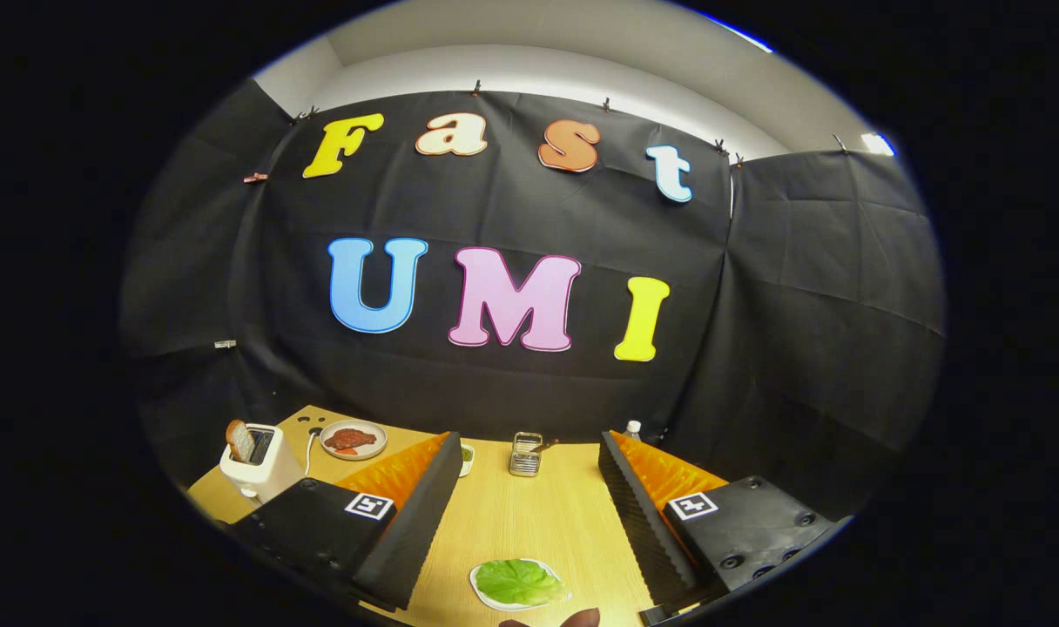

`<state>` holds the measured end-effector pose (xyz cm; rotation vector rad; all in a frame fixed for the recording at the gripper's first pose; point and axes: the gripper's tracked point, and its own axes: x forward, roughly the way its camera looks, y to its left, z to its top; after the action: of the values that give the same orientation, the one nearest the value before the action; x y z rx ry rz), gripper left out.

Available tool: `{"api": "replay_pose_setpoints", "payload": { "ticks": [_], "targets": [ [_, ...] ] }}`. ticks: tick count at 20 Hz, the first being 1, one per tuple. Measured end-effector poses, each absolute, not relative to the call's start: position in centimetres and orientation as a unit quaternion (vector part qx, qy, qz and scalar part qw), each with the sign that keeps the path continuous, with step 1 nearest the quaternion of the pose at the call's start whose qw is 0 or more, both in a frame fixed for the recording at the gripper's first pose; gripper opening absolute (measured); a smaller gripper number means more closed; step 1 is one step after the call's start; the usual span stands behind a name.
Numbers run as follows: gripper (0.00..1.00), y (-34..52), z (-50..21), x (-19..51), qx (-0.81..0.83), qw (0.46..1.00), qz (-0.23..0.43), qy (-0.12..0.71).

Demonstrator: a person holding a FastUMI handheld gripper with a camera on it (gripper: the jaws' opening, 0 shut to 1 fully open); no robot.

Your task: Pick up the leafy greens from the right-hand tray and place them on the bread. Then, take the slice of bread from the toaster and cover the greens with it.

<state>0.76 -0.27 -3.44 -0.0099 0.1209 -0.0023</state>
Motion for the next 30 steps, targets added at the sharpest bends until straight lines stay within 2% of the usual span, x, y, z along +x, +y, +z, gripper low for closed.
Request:
{"api": "replay_pose_setpoints", "payload": {
  "ticks": [8, 11, 15, 24, 27, 30],
  "targets": [
    [0.98, -0.1, -4.3, 1.5, -0.008, 0.998, 0.007, 0.068],
    [0.98, 1.0, -6.3, 2.5, -0.013, 0.994, 0.052, 0.093],
    [0.98, 1.3, -13.1, 3.2, -0.027, 0.974, 0.138, 0.178],
    [0.96, 0.0, -32.2, 1.7, -0.094, 0.901, 0.241, 0.349],
    [0.9, 0.1, -36.8, 1.3, -0.107, 0.875, 0.262, 0.392],
    [0.8, -0.1, -40.2, 1.7, -0.116, 0.856, 0.27, 0.425]
  ]
}}
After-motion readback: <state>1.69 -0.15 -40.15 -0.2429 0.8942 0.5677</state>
